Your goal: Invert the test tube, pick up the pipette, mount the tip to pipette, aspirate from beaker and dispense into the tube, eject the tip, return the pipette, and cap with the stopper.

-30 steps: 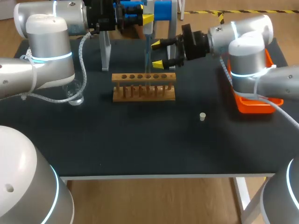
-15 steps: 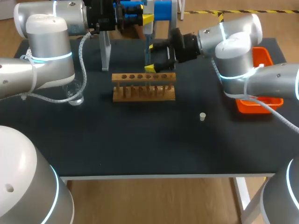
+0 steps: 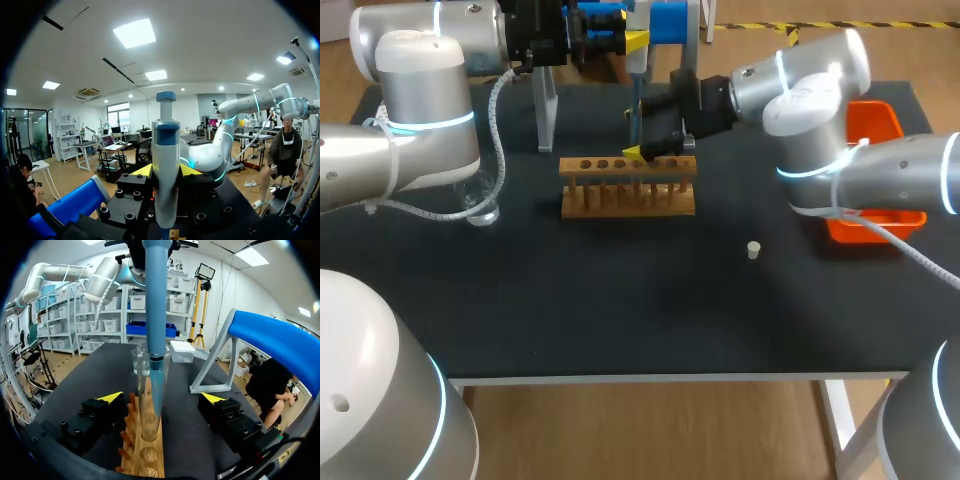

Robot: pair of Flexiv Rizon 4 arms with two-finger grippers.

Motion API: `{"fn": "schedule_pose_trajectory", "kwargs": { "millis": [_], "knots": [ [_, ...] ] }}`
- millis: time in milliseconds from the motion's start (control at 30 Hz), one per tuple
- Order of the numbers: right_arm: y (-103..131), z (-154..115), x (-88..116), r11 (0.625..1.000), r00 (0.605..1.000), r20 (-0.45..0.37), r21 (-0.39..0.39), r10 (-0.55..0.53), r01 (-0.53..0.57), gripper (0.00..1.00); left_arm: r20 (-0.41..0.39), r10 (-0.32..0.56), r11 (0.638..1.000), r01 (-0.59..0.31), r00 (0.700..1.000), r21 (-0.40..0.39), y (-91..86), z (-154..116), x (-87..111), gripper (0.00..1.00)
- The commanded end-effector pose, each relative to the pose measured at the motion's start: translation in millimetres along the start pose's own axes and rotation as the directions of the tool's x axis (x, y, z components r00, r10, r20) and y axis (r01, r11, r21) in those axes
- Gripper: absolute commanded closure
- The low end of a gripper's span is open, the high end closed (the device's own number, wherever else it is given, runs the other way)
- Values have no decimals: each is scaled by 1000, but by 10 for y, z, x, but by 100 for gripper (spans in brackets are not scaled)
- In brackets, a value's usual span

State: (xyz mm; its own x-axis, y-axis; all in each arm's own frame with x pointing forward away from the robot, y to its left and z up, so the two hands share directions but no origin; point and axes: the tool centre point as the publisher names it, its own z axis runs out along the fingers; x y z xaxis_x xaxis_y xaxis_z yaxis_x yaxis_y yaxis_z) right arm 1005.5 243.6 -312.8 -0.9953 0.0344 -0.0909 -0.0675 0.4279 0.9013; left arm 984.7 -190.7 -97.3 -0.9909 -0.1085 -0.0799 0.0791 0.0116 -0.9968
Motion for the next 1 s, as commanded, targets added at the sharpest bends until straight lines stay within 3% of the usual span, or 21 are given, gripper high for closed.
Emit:
{"fn": "schedule_pose_trajectory", "kwargs": {
  "millis": [33,533,1000],
  "knots": [
    [22,29,28,1000,1000,13,15,-2,2,0,-1,0,1000,0,1000,-2,-8,-4,0,100],
    [83,100,114,997,998,46,60,-45,42,0,-1,0,1000,0,1000,-2,-8,-4,0,100],
    [88,124,34,997,998,45,70,-40,37,0,-1,0,1000,0,1000,-2,-8,-4,0,100]
  ]
}}
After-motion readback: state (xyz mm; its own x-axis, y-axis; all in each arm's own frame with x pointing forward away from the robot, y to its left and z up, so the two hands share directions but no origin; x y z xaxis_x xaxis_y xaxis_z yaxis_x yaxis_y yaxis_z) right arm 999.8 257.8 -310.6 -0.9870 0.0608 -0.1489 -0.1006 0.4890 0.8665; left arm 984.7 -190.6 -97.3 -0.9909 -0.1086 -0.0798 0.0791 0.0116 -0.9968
